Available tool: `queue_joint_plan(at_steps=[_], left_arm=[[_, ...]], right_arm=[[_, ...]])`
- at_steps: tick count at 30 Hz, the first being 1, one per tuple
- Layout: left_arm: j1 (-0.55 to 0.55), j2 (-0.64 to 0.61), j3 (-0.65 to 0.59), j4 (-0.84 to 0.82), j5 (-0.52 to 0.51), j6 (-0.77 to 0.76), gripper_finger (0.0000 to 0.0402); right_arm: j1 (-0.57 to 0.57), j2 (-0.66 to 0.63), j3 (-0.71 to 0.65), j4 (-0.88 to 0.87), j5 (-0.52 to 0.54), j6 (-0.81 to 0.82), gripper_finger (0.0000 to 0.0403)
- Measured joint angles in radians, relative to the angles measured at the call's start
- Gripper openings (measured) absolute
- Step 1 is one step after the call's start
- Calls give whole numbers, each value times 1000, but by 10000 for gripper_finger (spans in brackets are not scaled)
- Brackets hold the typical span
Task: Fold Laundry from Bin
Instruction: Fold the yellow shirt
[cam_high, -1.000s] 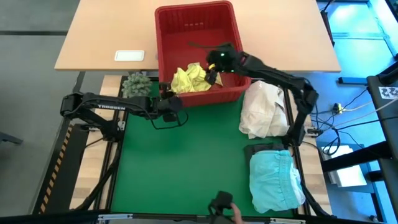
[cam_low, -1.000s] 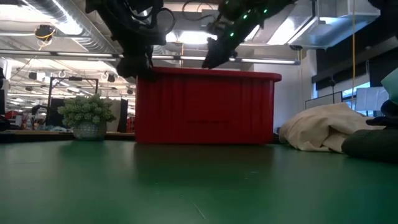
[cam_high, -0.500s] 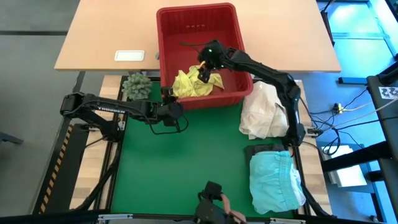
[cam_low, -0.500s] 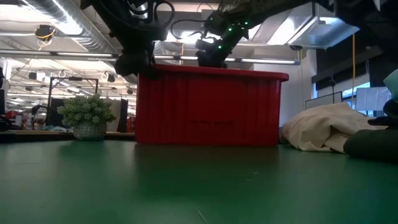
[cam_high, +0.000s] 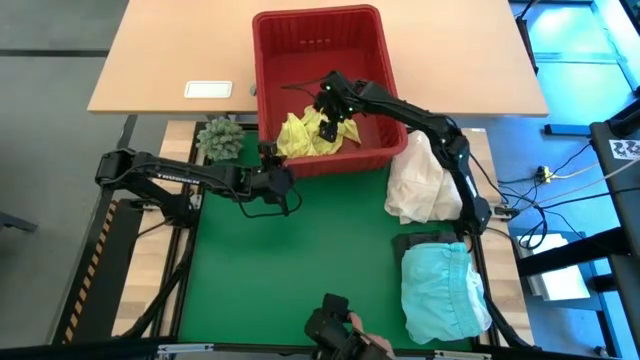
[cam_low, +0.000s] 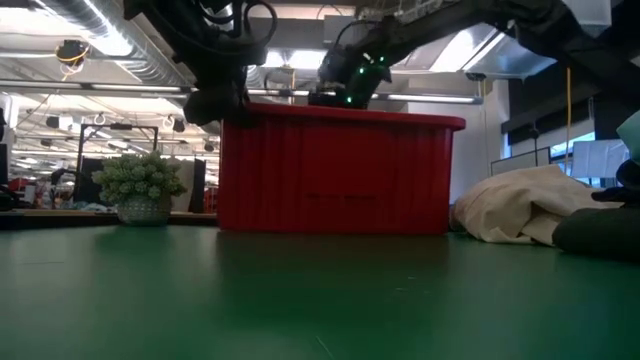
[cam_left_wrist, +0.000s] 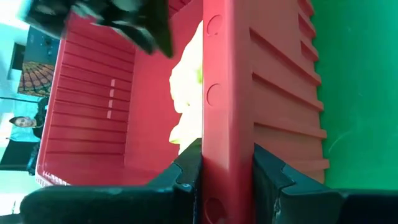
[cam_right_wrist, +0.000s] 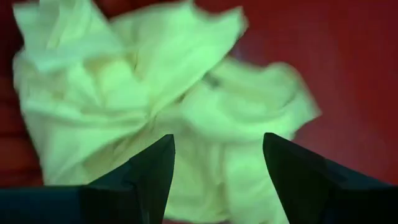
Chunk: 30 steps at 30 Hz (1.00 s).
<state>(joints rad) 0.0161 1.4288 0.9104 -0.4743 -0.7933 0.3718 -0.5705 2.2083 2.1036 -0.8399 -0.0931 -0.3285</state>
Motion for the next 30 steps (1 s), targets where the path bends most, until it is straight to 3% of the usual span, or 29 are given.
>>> queue_joint_plan(at_steps=[8,13,20,24,30], left_arm=[[-53,1,-6,44,-10,10,74],[-89,3,-7,80,-2,25,74],[-90,3,-8,85,-15,38,73],[-86,3,-8,86,-16,46,78],[-84,3,-9,86,-15,53,82]], right_arm=[[-1,82,0,-74,-30,8,243],[-1,134,0,-95,49,-20,243],[1,163,0,-158,54,-68,236],[2,168,-2,-206,50,-101,184],[1,169,4,-216,68,-129,23]])
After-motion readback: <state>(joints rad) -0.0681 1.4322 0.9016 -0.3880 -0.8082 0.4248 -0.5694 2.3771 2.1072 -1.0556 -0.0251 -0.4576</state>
